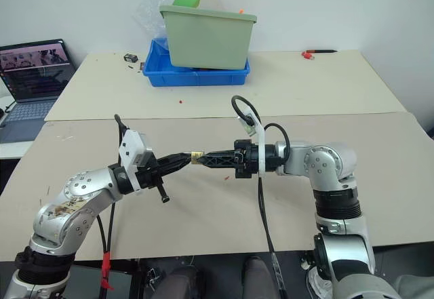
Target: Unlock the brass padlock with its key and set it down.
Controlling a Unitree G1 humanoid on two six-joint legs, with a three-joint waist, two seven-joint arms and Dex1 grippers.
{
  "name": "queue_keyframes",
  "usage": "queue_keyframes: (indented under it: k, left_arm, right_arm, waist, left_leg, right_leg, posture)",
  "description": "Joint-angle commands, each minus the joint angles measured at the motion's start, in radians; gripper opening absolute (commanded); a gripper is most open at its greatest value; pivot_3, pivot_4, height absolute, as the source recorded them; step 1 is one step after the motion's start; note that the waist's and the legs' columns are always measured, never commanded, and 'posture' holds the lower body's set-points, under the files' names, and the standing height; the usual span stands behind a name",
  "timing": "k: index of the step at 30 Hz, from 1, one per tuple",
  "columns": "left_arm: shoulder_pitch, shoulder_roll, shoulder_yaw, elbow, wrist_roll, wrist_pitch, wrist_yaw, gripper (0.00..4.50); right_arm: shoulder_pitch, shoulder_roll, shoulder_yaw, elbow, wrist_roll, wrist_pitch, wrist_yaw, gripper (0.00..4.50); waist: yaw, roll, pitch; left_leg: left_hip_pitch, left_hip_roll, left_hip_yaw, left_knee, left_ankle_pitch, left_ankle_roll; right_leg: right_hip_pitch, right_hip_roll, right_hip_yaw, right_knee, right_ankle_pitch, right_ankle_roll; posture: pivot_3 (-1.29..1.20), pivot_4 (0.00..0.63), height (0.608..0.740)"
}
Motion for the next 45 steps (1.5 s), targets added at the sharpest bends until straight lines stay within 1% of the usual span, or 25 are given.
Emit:
queue_keyframes:
  k: [1,22,25,28,31,34,35,38,41,45]
  left_arm:
    - [-0.007,-0.006,0.001,-0.045,-0.001,-0.005,0.007,0.06]
    - [-0.007,-0.012,0.009,-0.05,0.003,-0.01,0.025,0.06]
    - [0.014,0.005,0.004,-0.044,0.017,-0.015,0.013,0.06]
    - [0.055,0.031,0.009,-0.03,0.034,-0.028,-0.012,0.06]
    - [0.075,0.053,0.03,-0.023,0.033,-0.032,-0.029,0.06]
    - [0.08,0.076,0.04,-0.011,0.04,-0.037,-0.051,0.06]
    - [0.078,0.083,0.038,-0.013,0.043,-0.046,-0.064,0.06]
    - [0.049,0.105,0.004,-0.063,0.057,-0.083,-0.112,0.06]
    - [0.014,0.122,-0.025,-0.102,0.047,-0.087,-0.163,0.06]
    - [-0.013,0.137,-0.045,-0.107,0.06,-0.105,-0.205,0.06]
  right_arm:
    - [-0.001,-0.003,-0.02,-0.04,0.034,0.014,-0.008,0.16]
    - [0.014,-0.025,-0.019,-0.02,0.037,0.011,-0.005,0.16]
    - [0.008,-0.029,-0.029,-0.009,0.04,0.013,-0.004,0.16]
    - [-0.004,-0.048,-0.049,0.014,0.046,0.021,0.004,0.16]
    - [-0.003,-0.106,-0.065,0.04,0.058,0.044,0.039,0.16]
    - [0.013,-0.177,-0.057,0.082,0.055,0.077,0.081,0.16]
    - [0.014,-0.195,-0.059,0.123,0.052,0.105,0.082,0.16]
    - [0.029,-0.224,-0.036,0.249,0.007,0.179,0.05,0.16]
    - [0.015,-0.204,-0.04,0.334,-0.033,0.216,0.004,0.16]
    - [-0.013,-0.181,-0.04,0.436,-0.104,0.198,-0.034,0.16]
  waist:
    - [0.0,0.0,0.0]
    - [0.0,0.0,0.0]
    - [-0.001,0.0,0.0]
    - [-0.003,0.0,0.0]
    - [0.001,0.0,0.0]
    - [0.004,0.0,0.0]
    - [0.003,0.0,0.0]
    - [0.002,0.0,0.0]
    - [0.003,-0.001,0.0]
    - [-0.004,0.0,0.0]
  left_leg:
    - [0.0,0.0,0.0,0.0,0.0,0.0]
    - [0.0,0.0,0.0,0.0,0.0,0.0]
    - [0.0,0.0,0.0,0.0,0.0,0.0]
    - [0.0,0.0,0.0,0.0,0.0,0.0]
    - [0.0,0.0,0.0,0.0,0.0,0.0]
    - [0.0,0.0,0.0,0.0,0.0,0.0]
    - [0.0,0.0,0.0,0.0,0.0,0.001]
    - [0.0,0.0,0.0,0.0,0.0,0.001]
    - [0.0,0.0,0.001,0.0,0.0,0.001]
    - [0.0,0.001,0.002,0.0,-0.001,0.001]
  right_leg:
    - [0.0,0.0,0.0,0.0,0.0,0.0]
    - [0.0,0.0,0.0,0.0,0.0,0.0]
    - [0.0,0.0,0.0,0.0,0.0,0.0]
    - [0.0,0.0,0.0,0.0,0.0,0.0]
    - [0.0,0.0,0.0,0.0,0.0,0.0]
    - [0.0,0.0,0.0,-0.001,0.0,0.0]
    - [0.001,0.0,0.0,-0.003,0.0,0.0]
    - [0.002,0.0,0.0,-0.006,0.0,0.0]
    - [0.001,0.0,0.0,-0.006,0.0,0.0]
    - [0.001,0.0,0.001,-0.006,0.0,0.0]
  posture:
    - [0.0,0.15,0.74]
    - [0.0,0.15,0.74]
    - [0.0,0.15,0.74]
    - [0.0,0.15,0.74]
    - [0.0,0.15,0.74]
    - [0.0,0.15,0.74]
    - [0.0,0.15,0.74]
    - [0.0,0.15,0.74]
    - [0.0,0.15,0.74]
    - [0.0,0.15,0.74]
